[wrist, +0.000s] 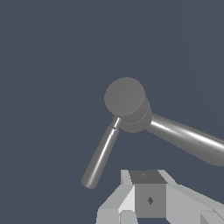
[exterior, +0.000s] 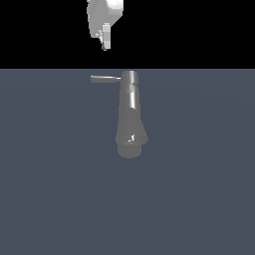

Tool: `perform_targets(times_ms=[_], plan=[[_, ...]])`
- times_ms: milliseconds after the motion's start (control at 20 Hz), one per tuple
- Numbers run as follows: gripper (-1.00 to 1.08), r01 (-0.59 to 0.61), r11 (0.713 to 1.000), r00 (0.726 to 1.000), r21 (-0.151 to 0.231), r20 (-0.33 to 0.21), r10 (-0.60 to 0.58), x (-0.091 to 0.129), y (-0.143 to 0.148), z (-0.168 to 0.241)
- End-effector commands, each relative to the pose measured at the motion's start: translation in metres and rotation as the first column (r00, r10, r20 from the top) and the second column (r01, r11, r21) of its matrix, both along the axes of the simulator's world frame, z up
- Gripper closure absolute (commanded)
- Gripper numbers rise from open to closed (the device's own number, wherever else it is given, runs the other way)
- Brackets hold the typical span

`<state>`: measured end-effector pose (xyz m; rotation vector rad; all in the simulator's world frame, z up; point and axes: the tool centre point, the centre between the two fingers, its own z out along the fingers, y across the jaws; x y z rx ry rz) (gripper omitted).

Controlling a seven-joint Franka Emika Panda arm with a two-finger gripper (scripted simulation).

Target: Turn on the faucet by rotating a designated handle.

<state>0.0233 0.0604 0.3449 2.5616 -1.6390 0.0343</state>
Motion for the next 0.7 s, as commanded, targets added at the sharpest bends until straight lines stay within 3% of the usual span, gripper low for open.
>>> perform_targets(times_ms=[0, 650], plan=[[1.08, 0.055, 0.998, 0.998, 0.006, 0.002, -0.055, 0.010, 0.005, -0.013], [1.08, 0.318, 0.947, 0.948, 0.049, -0.006, -0.318, 0.052, 0.029, -0.081]])
